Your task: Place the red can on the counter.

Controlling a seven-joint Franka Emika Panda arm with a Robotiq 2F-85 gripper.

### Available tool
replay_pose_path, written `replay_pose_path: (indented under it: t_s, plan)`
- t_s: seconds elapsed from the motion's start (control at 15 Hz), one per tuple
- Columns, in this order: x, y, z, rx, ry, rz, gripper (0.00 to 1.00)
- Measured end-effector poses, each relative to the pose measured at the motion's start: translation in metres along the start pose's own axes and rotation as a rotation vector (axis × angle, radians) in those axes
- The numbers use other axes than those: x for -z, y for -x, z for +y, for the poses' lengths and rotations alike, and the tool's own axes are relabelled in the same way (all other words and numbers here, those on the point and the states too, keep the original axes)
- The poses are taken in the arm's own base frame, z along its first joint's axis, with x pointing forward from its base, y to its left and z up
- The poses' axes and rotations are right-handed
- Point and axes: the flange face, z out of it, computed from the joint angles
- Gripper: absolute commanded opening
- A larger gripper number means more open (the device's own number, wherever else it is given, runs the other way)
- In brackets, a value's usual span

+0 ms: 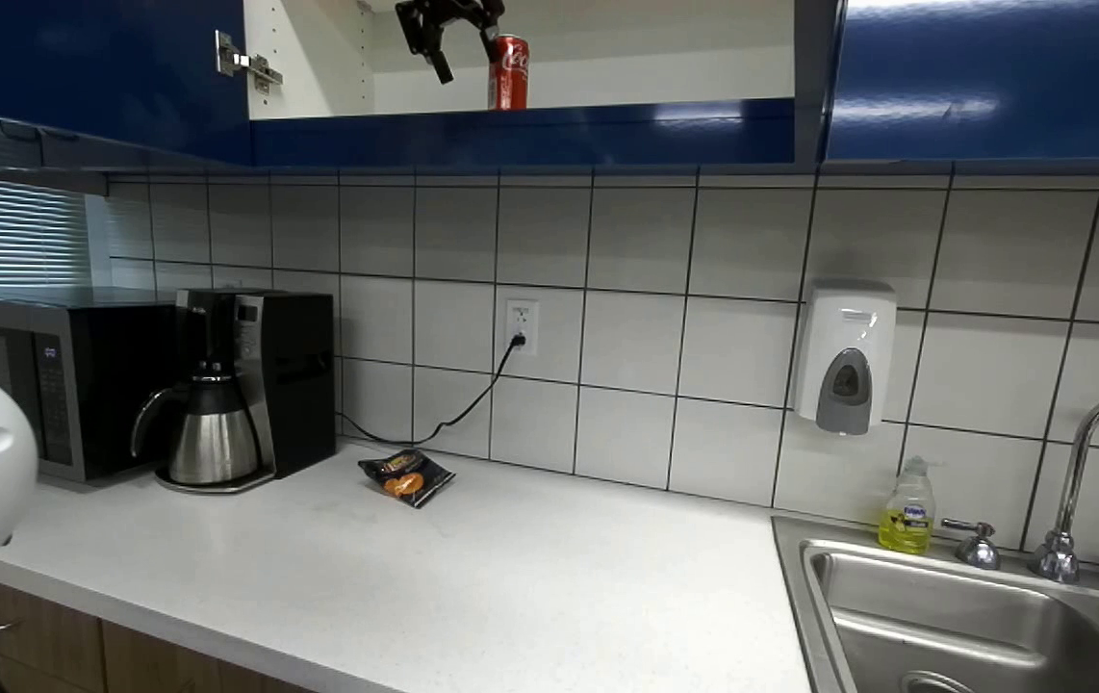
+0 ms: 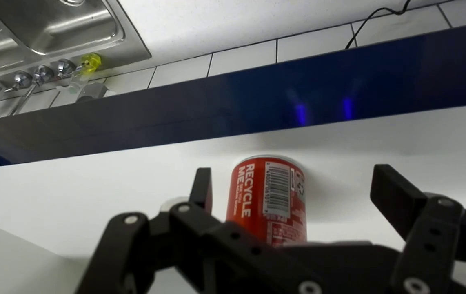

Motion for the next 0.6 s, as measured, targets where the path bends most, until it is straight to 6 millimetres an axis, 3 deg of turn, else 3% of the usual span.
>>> replay_pose_path:
  t_s: [0.6]
  plan:
    - [-0.019, -0.024, 0.006, -0.046, 0.006, 0.003, 1.00]
